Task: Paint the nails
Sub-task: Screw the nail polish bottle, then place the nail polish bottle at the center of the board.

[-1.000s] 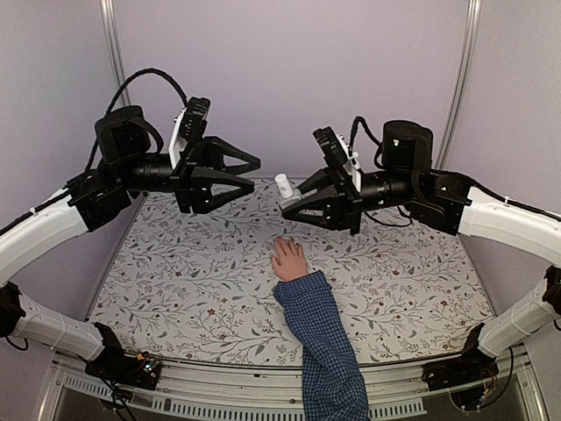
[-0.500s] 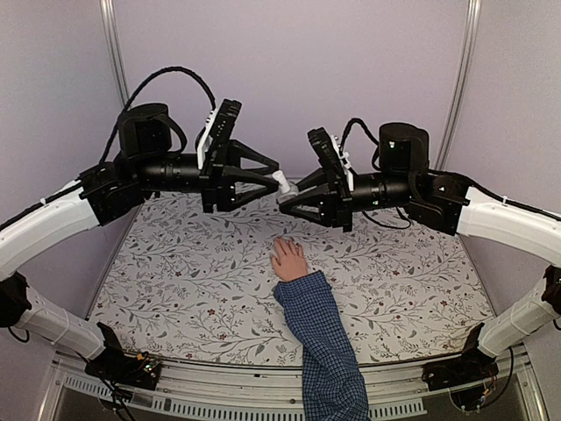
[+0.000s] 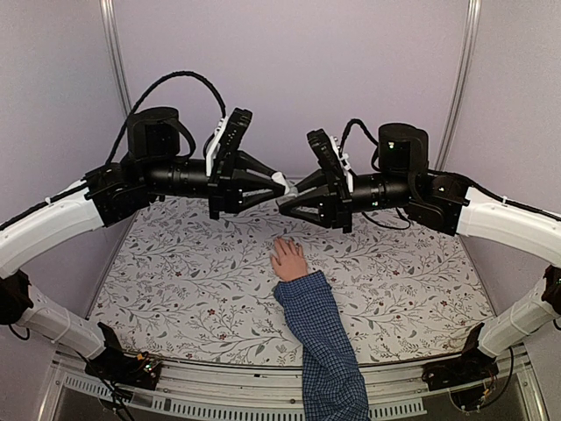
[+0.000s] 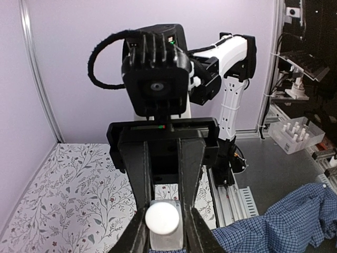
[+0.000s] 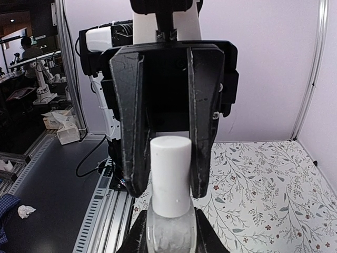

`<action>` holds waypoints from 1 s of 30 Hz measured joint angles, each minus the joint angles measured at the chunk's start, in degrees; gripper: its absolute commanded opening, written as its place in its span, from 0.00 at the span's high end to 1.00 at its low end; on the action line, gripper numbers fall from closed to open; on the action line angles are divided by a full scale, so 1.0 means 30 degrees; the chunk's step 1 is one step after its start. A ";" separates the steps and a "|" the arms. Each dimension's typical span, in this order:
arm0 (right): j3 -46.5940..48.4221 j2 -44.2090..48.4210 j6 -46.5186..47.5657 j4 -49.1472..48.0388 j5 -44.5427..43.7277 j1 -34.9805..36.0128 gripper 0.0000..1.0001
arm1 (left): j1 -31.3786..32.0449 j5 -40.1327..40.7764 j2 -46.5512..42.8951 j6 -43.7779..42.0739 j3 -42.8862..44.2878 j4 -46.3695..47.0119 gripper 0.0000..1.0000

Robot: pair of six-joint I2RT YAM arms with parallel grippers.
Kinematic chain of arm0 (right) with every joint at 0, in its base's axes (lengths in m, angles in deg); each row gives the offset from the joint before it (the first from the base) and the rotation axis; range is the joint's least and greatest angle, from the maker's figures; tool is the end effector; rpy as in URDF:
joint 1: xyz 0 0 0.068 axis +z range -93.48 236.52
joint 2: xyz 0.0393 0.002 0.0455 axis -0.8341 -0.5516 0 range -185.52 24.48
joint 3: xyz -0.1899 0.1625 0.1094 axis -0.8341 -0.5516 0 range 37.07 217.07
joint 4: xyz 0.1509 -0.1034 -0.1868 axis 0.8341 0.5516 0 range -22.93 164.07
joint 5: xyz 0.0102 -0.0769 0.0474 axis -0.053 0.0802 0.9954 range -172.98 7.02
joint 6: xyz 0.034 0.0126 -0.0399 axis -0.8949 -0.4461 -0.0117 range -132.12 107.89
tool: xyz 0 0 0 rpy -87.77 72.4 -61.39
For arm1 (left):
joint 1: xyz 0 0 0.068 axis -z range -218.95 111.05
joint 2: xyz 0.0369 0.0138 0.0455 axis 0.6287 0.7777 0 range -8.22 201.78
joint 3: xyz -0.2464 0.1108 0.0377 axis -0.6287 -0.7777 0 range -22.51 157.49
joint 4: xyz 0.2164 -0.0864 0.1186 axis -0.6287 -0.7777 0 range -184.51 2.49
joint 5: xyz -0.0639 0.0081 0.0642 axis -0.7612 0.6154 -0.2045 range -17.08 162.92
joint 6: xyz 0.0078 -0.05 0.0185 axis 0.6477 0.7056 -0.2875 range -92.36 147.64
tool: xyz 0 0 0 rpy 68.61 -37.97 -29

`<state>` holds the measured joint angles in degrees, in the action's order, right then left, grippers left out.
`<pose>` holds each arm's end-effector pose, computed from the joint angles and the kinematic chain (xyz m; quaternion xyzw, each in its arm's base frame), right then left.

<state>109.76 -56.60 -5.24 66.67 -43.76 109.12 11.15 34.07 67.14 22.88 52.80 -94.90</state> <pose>0.1830 0.2764 0.3838 -0.5438 0.5081 0.4735 0.4711 0.1749 -0.2437 0.4155 0.5212 0.5280 -0.4704 0.4778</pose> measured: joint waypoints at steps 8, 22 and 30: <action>0.0000 0.0000 0.0240 -0.0007 0.0007 0.0000 1.00 | -0.0284 0.0138 0.0007 0.0758 0.0000 0.0073 0.86; 0.0000 0.0000 0.0058 -0.0051 -0.0153 0.0000 0.44 | -0.0379 -0.0168 0.0000 0.0801 -0.0219 0.0561 1.00; -0.1188 0.0015 -0.0459 -0.0852 -0.0838 -0.0401 0.03 | -0.1530 0.0029 -0.0423 0.1647 -0.1399 0.1654 1.00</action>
<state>106.19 -56.55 -6.62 64.11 -46.28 107.92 6.56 34.15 65.87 27.82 48.60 -89.94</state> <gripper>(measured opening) 0.875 0.162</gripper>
